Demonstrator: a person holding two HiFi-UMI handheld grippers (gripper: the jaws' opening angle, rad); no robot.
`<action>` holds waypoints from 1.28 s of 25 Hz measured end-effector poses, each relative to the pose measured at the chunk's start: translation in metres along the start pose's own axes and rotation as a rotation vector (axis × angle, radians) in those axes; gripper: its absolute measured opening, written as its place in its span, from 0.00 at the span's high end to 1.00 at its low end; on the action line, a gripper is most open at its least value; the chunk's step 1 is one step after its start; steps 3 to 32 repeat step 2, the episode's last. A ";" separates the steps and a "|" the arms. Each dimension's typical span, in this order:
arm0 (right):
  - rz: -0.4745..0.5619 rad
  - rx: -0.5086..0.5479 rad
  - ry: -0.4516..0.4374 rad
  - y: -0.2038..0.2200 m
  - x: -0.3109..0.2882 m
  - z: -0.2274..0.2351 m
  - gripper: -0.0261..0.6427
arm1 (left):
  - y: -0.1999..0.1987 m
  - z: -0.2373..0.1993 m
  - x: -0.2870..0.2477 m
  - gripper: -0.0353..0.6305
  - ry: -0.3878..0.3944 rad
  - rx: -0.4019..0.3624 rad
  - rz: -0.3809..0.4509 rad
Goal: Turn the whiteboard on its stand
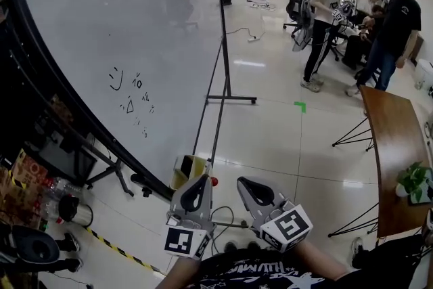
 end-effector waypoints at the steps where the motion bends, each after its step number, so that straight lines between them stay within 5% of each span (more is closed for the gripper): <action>1: 0.002 0.001 0.004 -0.001 -0.001 0.001 0.95 | 0.000 -0.001 -0.002 0.95 0.004 0.000 0.005; 32: 0.004 0.002 0.009 -0.002 -0.002 0.002 0.95 | -0.001 -0.002 -0.004 0.94 0.008 0.001 0.009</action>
Point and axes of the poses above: the fingertips, and each gripper's own axes: x backward along the fingers, z to its right, y out of its underside, the point moved 10 cm from there along x, backward along the fingers, and after that the axes turned 4 degrees about y, right-handed, at the moved point
